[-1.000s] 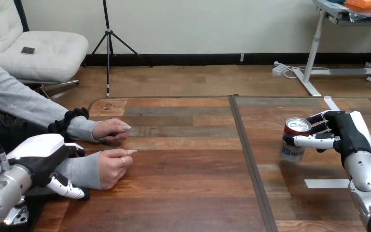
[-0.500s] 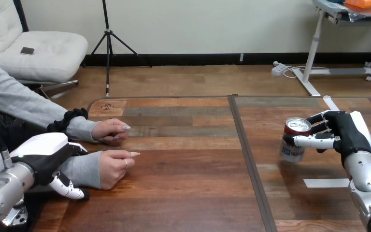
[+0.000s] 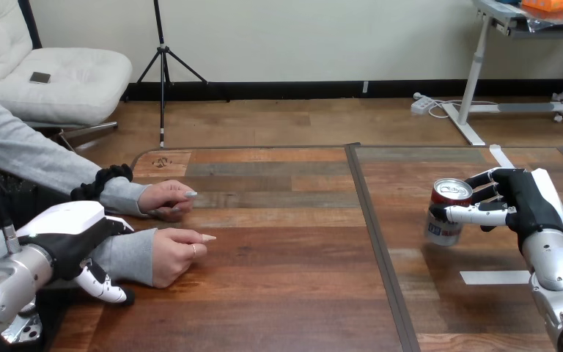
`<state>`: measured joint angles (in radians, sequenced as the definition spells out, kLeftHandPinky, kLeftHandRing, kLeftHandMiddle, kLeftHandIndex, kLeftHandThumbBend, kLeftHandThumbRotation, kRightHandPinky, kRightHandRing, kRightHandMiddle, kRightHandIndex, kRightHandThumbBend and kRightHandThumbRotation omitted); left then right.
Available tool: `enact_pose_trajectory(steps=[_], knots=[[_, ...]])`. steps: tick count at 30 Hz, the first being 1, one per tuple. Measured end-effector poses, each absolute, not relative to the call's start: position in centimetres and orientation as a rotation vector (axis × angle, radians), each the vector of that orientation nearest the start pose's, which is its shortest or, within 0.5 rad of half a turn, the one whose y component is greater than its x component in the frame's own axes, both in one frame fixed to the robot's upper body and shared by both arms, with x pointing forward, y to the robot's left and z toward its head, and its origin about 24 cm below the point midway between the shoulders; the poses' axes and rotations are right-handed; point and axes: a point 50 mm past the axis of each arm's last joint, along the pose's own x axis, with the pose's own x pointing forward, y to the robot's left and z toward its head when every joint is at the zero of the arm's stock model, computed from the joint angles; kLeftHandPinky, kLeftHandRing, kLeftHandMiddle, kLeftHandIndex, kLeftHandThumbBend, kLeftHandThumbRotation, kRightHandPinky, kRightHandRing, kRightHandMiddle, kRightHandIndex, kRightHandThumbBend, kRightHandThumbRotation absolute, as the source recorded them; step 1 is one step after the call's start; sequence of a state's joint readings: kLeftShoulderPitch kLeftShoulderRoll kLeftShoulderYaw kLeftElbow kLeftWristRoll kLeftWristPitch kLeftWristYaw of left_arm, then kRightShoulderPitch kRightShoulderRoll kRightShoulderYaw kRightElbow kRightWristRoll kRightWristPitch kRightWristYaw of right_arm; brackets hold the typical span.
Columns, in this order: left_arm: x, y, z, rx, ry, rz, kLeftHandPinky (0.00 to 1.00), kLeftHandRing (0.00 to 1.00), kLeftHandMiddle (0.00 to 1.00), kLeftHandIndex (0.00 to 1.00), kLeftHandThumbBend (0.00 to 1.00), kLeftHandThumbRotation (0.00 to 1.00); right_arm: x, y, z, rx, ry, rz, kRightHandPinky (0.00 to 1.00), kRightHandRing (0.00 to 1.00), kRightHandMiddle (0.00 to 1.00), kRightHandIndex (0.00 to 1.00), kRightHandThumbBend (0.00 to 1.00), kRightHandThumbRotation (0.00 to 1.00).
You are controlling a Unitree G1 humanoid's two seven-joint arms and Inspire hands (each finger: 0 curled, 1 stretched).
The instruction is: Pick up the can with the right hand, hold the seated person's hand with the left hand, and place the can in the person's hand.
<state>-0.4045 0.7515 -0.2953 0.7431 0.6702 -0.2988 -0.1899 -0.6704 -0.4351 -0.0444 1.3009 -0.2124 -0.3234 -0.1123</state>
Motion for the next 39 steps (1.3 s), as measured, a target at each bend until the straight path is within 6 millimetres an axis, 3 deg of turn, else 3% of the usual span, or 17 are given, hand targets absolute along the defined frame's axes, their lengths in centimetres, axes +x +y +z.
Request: enact_pose_trajectory(steps=[9,16,39], knots=[[29.96,29.10,3.64,1.438,0.341,-0.458,0.53,0.67,0.72,0.73,1.00,0.07,33.21,-27.80,2.09,-0.556,0.278,-0.200,0.37,0.41,0.45,0.47,0.78,0.00],[30.32,29.01,3.94,1.450,0.352,-0.463,0.46,0.58,0.66,0.67,0.93,0.01,33.21,-27.81,2.12,-0.551,0.274,-0.202,0.36,0.40,0.45,0.46,0.78,0.00],[30.50,29.17,3.99,1.456,0.319,-0.460,0.35,0.43,0.50,0.48,0.75,0.00,33.21,-27.84,2.13,-0.548,0.274,-0.204,0.37,0.42,0.46,0.47,0.78,0.00]])
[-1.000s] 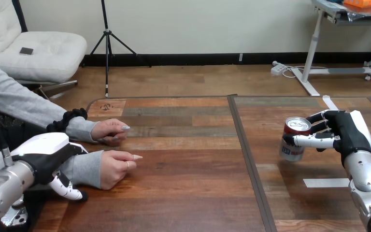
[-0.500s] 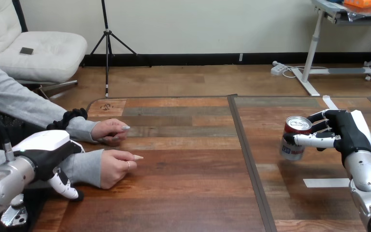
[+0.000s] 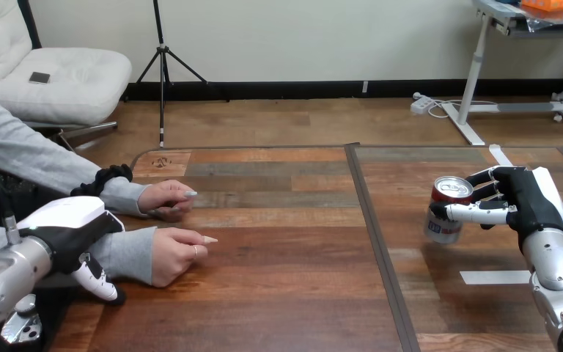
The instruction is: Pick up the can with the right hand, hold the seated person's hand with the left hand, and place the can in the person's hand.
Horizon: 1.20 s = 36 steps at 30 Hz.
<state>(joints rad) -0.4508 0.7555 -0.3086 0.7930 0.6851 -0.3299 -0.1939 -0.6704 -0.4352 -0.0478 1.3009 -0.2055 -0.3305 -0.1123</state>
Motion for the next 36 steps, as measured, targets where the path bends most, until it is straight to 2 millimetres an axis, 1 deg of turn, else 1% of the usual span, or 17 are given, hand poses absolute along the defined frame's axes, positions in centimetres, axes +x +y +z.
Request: enact_pose_trajectory(steps=[5,9,24,30,36], knots=[[30.48,29.21,3.94,1.471,0.308,-0.452,0.31,0.38,0.46,0.46,0.74,0.00,33.21,-27.83,2.14,-0.548,0.273,-0.204,0.38,0.42,0.46,0.47,0.77,0.00],[30.49,29.17,3.91,1.486,0.294,-0.443,0.29,0.37,0.45,0.46,0.74,0.00,33.22,-27.82,2.16,-0.548,0.271,-0.203,0.38,0.42,0.46,0.47,0.78,0.00],[30.37,29.12,3.74,1.516,0.255,-0.408,0.32,0.40,0.48,0.50,0.79,0.00,33.22,-27.82,2.17,-0.547,0.270,-0.203,0.36,0.41,0.46,0.47,0.77,0.00],[30.30,29.08,3.72,1.517,0.235,-0.398,0.31,0.38,0.46,0.50,0.80,0.00,33.22,-27.82,2.17,-0.548,0.270,-0.203,0.37,0.41,0.46,0.47,0.77,0.00],[30.22,29.08,3.68,1.496,0.231,-0.393,0.27,0.34,0.43,0.50,0.79,0.00,33.22,-27.80,2.16,-0.549,0.270,-0.202,0.38,0.41,0.46,0.47,0.77,0.00]])
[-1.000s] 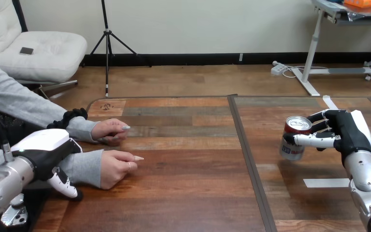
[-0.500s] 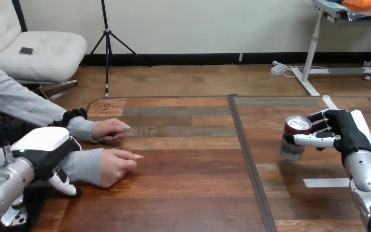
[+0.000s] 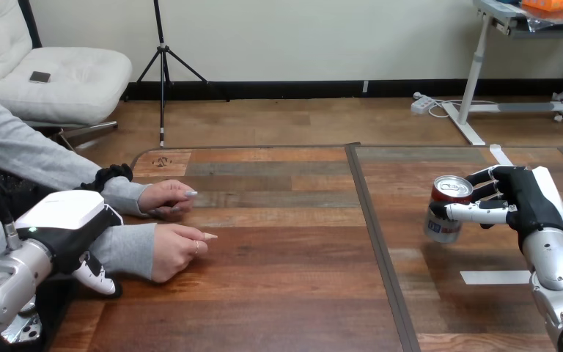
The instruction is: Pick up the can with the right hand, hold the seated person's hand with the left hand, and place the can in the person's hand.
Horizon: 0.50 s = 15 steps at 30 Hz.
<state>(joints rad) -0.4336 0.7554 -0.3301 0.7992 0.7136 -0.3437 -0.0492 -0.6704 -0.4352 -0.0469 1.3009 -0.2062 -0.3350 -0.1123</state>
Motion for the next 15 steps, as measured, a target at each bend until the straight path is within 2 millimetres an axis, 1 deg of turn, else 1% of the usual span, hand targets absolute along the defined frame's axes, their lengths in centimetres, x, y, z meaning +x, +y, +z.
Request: enact_pose_trajectory(steps=[6,15], knots=[[30.07,29.13,3.66,1.462,0.225,-0.385,0.26,0.33,0.42,0.50,0.79,0.00,33.22,-27.80,2.16,-0.550,0.270,-0.202,0.37,0.41,0.45,0.47,0.77,0.00],[29.80,29.27,3.78,1.415,0.217,-0.360,0.26,0.34,0.42,0.50,0.77,0.00,33.22,-27.80,2.16,-0.551,0.270,-0.201,0.35,0.40,0.45,0.47,0.77,0.00]])
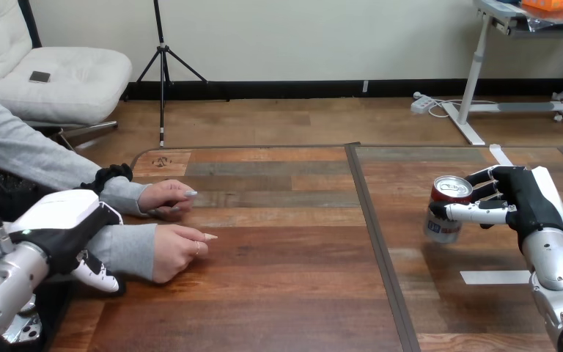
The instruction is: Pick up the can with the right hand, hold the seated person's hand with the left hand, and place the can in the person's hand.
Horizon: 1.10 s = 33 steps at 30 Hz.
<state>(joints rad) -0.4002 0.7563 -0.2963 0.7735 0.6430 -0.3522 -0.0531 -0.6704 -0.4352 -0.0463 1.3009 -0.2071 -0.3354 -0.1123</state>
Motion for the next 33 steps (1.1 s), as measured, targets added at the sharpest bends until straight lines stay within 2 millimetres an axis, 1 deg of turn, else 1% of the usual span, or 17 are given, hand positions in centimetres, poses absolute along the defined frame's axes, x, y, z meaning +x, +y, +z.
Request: enact_pose_trajectory(steps=[6,12,18,27,33], knots=[[29.6,29.4,4.0,1.381,0.207,-0.341,0.27,0.34,0.42,0.50,0.77,0.00,33.2,-27.8,2.2,-0.550,0.269,-0.201,0.35,0.39,0.45,0.47,0.77,0.00],[29.3,29.5,4.2,1.346,0.195,-0.316,0.28,0.35,0.43,0.50,0.74,0.00,33.2,-27.8,2.2,-0.551,0.269,-0.201,0.35,0.39,0.45,0.46,0.77,0.00],[28.9,29.6,4.3,1.339,0.171,-0.293,0.27,0.34,0.41,0.50,0.76,0.00,33.2,-27.8,2.2,-0.551,0.268,-0.200,0.36,0.41,0.46,0.47,0.77,0.00],[28.2,29.8,4.5,1.306,0.124,-0.233,0.28,0.35,0.42,0.49,0.75,0.00,33.2,-27.8,2.2,-0.552,0.268,-0.199,0.37,0.41,0.46,0.47,0.77,0.00],[27.9,29.9,4.6,1.285,0.092,-0.199,0.28,0.34,0.41,0.48,0.76,0.00,33.2,-27.8,2.2,-0.552,0.267,-0.199,0.37,0.41,0.46,0.46,0.77,0.00]])
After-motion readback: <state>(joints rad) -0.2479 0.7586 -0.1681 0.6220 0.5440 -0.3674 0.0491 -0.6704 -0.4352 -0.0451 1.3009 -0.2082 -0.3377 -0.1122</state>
